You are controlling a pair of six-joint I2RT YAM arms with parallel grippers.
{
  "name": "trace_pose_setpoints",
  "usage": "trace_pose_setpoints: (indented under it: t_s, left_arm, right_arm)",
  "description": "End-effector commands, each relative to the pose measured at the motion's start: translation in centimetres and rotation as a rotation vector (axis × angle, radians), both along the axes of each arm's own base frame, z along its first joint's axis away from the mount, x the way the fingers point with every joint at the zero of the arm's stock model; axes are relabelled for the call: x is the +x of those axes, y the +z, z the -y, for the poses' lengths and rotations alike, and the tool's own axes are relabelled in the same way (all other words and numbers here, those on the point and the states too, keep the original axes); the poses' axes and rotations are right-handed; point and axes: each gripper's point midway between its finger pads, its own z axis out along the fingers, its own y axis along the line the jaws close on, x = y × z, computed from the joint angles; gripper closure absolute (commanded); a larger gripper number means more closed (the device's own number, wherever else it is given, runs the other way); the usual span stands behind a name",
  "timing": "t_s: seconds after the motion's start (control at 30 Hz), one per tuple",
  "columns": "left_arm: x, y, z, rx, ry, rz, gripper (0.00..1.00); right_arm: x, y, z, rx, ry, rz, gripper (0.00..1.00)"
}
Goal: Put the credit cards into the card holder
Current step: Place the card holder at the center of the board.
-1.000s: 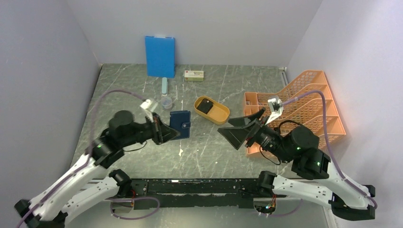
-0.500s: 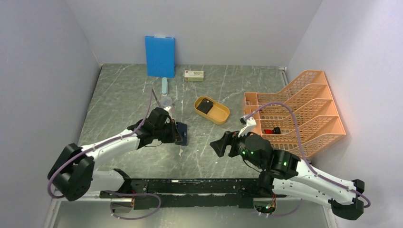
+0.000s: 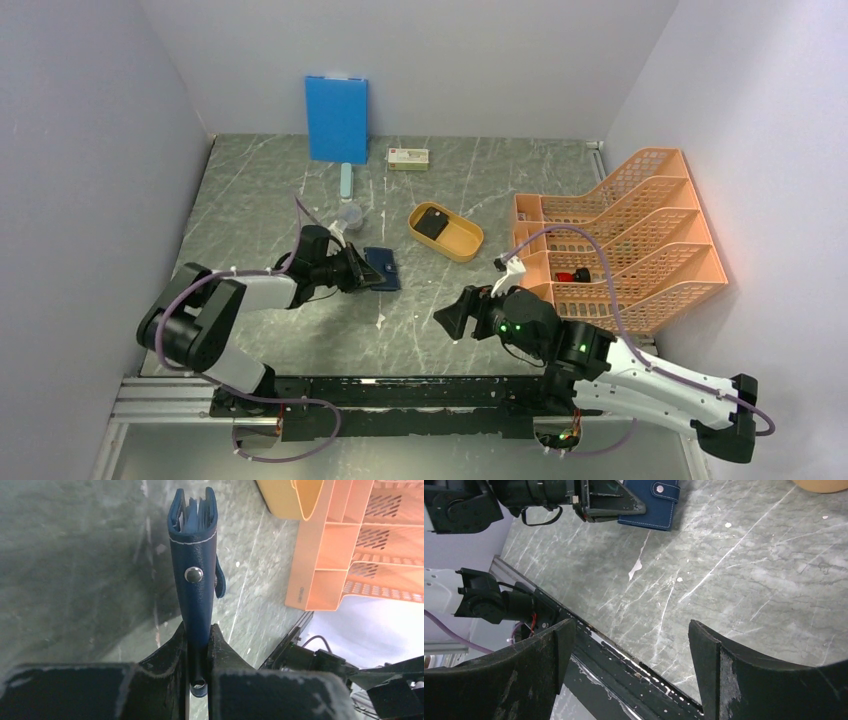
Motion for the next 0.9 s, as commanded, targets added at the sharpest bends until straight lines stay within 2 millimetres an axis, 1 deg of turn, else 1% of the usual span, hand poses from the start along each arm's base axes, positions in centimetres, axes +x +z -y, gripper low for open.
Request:
trace_pose_setpoints:
  t_s: [0.0,0.07,0.13,0.33,0.43,0.47,0.67,0.8,0.87]
  left_arm:
    - [0.4,-0.1,0.2,-0.07,-0.041,-0.008,0.95]
    - [0.3,-1.9,-0.4,0.001,-0.037,-0.055,0.95]
    - [0.3,-2.6,-0.6,0.024,-0.035,-0.072,0.95]
    - [0.6,-3.6,-1.2,0.079,-0.027,-0.089,0.95]
    - [0.5,-4.3,-1.9,0.124,-0.008,-0.108,0.94]
    - [0.5,-4.5,-2.2,0.142,0.0,-0.113,0.92]
    - [0.4,-5.5,-3.5,0.238,0.029,-0.143,0.68]
    - [0.5,-5.9,-4.4,0.289,0.051,-0.149,0.59]
    - [0.5,-6.0,-4.7,0.31,0.061,-0.151,0.56]
  right_arm:
    - [0.1,0.9,-0.6,0.046,-0.007,-0.003,0.14]
    - [0.1,1.0,-0.5,0.054,-0.01,-0.003,0.14]
    - [0.1,1.0,-0.5,0.059,-0.012,-0.003,0.14]
    - [0.2,0.8,-0.2,0.064,-0.03,-0.008,0.14]
    - [0.2,0.9,-0.3,0.065,-0.031,-0.01,0.14]
    - [0.2,0.9,-0.2,0.062,-0.032,-0.01,0.14]
    - [0.4,1.1,-0.1,0.04,-0.03,0.001,0.13]
    - [0.5,1.2,-0.1,0.032,-0.034,0.005,0.13]
    - [0.5,1.3,0.0,0.032,-0.037,0.006,0.13]
